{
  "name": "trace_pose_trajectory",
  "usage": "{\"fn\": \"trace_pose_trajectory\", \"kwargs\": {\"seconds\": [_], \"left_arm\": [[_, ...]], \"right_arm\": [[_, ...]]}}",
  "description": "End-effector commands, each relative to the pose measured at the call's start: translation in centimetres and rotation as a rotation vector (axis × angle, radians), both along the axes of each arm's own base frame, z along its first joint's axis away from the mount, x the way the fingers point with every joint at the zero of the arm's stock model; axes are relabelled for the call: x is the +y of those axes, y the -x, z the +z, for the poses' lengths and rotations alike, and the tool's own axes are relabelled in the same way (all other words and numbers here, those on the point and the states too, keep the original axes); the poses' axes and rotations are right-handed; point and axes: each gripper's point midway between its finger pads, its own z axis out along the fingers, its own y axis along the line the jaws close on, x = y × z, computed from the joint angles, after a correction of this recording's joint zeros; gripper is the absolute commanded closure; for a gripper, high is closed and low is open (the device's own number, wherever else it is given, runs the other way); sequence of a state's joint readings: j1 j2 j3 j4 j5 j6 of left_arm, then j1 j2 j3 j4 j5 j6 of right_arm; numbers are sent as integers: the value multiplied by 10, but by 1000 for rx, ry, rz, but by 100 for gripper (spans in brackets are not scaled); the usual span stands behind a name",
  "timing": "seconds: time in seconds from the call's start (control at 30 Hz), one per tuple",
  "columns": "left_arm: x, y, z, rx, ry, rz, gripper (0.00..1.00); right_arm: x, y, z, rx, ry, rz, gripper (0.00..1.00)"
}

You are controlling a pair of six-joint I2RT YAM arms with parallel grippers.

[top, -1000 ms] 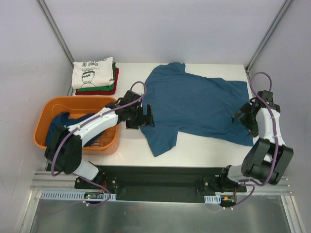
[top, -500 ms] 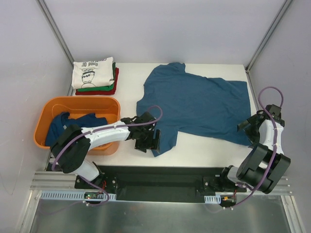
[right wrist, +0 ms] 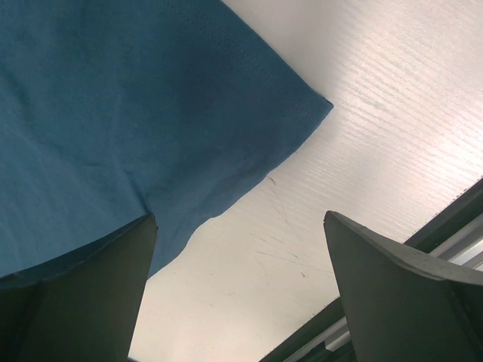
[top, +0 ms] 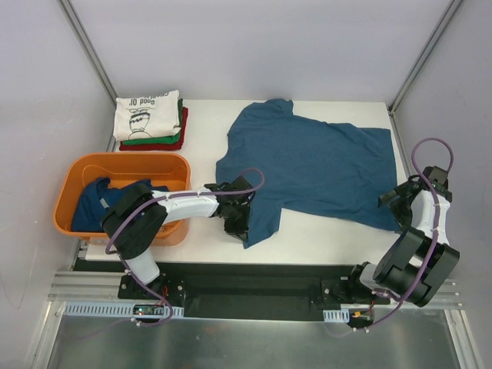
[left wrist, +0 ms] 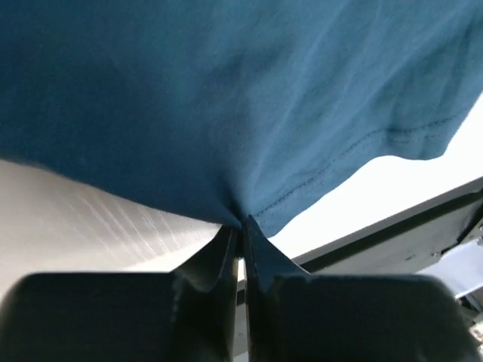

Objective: Fold and stack the t-shirts
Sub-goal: Flatten the tshirt out

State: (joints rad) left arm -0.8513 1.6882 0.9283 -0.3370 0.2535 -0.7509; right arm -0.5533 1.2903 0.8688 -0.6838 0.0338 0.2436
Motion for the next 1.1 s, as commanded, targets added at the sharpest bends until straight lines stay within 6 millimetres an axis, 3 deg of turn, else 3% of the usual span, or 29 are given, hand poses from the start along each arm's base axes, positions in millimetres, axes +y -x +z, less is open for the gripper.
{"fn": "trace_pose_trajectory", "kwargs": {"seconds": [0.0, 0.2, 0.37, 0.6, 0.77, 1.0, 1.07], "left_arm": [[14, 3, -2, -17, -101, 1, 100], [46, 28, 22, -25, -92, 40, 100], [42, 48, 34, 23, -16, 1, 100], [28, 37, 45, -17, 17, -55, 100], [26, 33, 46, -30, 21, -68, 100], [27, 26, 49, -40, 30, -63, 100], [28, 25, 49, -39, 34, -58, 100]], "right_arm": [[-6, 5, 1, -9, 21, -44, 3], [-9, 14, -7, 30, 26, -74, 2], [-14, 31, -18, 79, 22, -140, 1], [-16, 38, -39, 127, -13, -167, 17], [-21, 35, -51, 155, -22, -200, 44], [-30, 41, -59, 217, 3, -234, 51], [-31, 44, -61, 230, 4, -240, 58]]}}
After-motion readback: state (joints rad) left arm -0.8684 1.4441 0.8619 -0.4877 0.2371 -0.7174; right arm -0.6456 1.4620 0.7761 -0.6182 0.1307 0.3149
